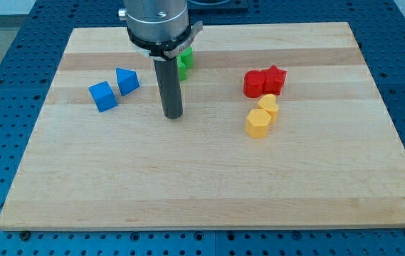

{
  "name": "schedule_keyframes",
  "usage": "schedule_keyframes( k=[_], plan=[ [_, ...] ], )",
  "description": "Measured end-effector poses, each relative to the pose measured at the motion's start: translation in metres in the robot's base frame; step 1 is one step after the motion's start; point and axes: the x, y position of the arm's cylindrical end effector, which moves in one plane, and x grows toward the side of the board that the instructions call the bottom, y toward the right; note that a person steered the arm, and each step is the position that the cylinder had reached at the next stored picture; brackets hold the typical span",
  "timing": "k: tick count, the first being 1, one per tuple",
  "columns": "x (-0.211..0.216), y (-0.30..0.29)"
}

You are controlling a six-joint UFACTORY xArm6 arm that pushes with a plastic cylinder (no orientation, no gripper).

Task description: Move the arm to the red circle

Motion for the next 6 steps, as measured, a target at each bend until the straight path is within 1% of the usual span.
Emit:
schedule_keyframes(
  k=[1,2,3,5,6],
  plan=[
    [0.0,0.0],
    [-0.018,0.013],
    [-0.045,0.052],
    [-0.047,0.067],
    [-0.048,0.085]
  ],
)
